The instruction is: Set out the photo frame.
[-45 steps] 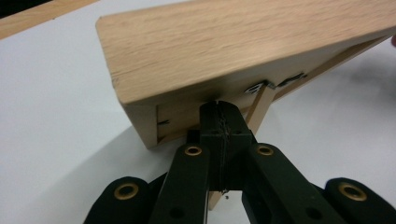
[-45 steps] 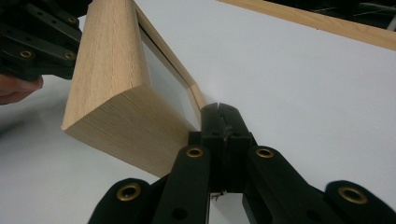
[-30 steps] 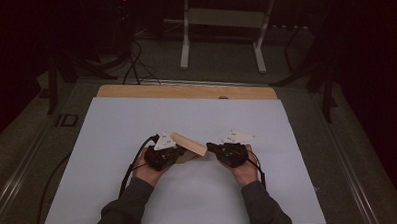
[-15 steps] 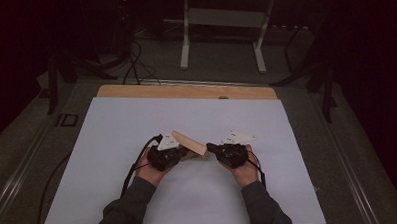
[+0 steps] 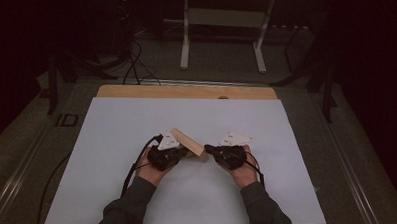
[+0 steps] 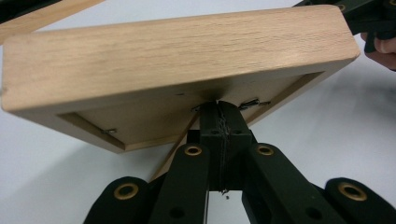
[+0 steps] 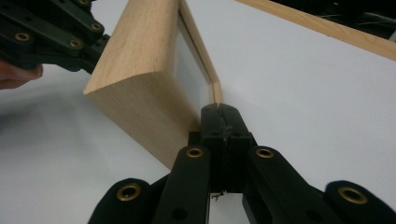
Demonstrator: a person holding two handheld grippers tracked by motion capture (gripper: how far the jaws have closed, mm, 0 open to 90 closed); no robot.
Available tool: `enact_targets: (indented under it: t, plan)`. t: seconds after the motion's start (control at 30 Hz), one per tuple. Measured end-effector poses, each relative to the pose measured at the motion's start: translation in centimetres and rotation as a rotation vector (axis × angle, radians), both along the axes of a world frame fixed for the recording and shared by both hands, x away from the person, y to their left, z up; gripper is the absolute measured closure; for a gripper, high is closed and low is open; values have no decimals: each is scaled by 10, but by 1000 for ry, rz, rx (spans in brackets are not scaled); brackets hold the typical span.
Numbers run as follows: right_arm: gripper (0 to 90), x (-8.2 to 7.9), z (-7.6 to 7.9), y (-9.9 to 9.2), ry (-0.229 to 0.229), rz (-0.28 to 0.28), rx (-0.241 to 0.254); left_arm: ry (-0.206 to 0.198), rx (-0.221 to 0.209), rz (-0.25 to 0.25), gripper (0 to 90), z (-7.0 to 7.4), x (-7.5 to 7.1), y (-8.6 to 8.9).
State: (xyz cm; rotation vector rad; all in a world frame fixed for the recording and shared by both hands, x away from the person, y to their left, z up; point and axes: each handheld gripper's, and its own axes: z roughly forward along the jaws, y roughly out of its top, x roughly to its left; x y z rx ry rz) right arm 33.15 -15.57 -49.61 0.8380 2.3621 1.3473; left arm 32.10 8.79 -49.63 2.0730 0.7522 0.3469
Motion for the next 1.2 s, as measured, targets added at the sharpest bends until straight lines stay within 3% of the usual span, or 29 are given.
enact_targets:
  t: [0.77, 1.2]
  plan:
    - [897, -8, 7, 10, -29, 58, -5, 15, 16, 2, 898, -4, 1, 5]
    - [897, -12, 8, 18, -36, 79, -6, 23, 0, 17, 898, -6, 6, 9]
